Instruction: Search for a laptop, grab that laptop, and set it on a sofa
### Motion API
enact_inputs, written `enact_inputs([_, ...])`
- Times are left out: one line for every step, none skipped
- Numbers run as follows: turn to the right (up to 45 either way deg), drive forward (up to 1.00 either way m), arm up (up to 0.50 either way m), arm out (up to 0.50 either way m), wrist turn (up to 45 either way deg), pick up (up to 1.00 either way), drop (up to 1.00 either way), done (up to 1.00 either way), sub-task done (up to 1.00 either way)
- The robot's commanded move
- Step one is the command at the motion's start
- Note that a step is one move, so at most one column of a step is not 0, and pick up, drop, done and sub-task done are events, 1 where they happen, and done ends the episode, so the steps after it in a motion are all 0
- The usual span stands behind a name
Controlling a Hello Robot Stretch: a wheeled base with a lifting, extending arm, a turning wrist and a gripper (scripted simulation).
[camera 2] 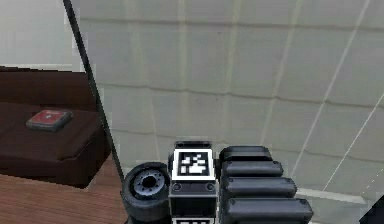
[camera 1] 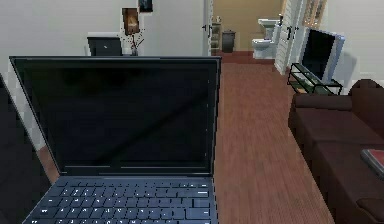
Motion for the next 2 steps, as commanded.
enact_inputs([24.0,0.0,0.0,0.0,0.0,0.0,0.0,0.0,0.0])
enact_inputs([0.0,1.0,0.0,0.0,0.0,0.0,0.0,0.0,0.0])
